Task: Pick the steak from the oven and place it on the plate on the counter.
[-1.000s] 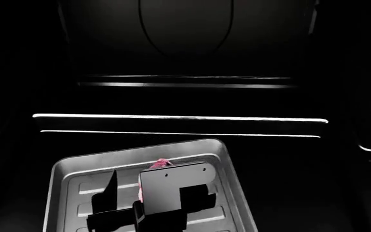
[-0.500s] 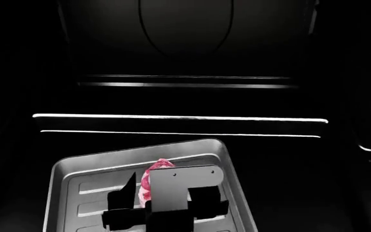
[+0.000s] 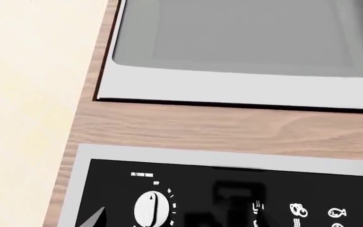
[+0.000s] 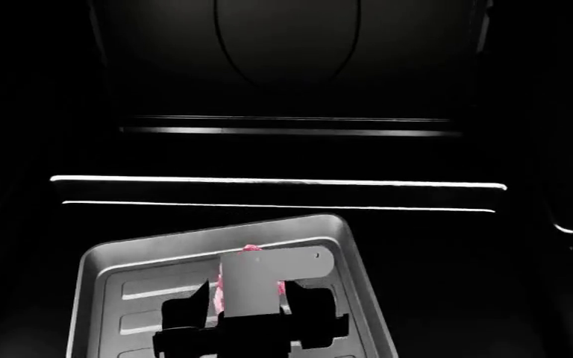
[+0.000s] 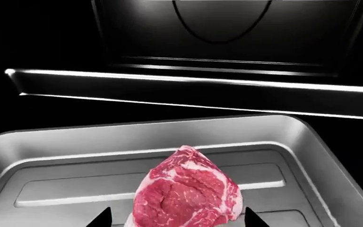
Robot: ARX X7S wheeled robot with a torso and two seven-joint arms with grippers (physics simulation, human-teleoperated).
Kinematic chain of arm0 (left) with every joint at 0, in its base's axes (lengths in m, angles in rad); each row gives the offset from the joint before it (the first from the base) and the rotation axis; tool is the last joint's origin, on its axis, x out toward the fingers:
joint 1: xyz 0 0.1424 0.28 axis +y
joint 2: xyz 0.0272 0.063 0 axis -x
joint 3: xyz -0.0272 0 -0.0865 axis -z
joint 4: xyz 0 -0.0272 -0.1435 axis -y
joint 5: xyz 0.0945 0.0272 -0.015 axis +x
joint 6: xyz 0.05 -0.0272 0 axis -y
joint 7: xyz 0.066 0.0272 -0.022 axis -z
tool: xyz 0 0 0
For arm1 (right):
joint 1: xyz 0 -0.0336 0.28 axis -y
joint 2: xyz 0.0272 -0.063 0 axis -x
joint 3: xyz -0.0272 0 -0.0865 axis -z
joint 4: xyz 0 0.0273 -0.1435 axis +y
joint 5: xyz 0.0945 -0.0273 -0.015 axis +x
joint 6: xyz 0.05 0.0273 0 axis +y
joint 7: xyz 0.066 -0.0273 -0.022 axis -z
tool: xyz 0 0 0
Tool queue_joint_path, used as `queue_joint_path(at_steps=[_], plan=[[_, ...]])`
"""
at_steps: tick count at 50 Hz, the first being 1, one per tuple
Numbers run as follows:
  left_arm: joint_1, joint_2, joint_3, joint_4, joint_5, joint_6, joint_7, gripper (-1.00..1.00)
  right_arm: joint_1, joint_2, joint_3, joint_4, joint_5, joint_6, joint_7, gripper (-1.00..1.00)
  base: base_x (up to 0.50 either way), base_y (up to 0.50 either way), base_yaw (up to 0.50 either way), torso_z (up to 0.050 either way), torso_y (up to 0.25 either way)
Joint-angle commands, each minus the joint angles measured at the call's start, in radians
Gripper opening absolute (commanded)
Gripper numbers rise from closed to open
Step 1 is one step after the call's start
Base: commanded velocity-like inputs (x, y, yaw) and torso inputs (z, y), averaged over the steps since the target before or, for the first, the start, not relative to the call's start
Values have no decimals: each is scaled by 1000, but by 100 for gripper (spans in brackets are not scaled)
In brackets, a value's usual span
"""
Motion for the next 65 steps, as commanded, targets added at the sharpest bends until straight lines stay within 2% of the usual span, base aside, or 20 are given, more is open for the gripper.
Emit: queue_joint_path(at_steps=[1,8,42,55,56,65], plan=[[-43,-5,43,1,-2,19,-14,100,12,-9,29,26,88,68,43,100,0,0,0,0,0],[-30,-10,34,2,40,28,-15,100,37,-20,17,44,90,93,36,100,0,0,0,0,0],[-83,-8,81,3,16,46,-18,100,61,-3,-25,15,97,181,108,100,0,0,0,0,0],[-79,1,84,3,21,43,-18,100,44,-14,-34,23,84,159,96,100,0,0,0,0,0],[-78,2,84,3,22,42,-18,100,44,-13,-37,20,77,155,93,-100,0,0,0,0,0],[-80,19,90,3,21,38,-18,100,40,-8,-41,6,66,140,83,-100,0,0,0,0,0]])
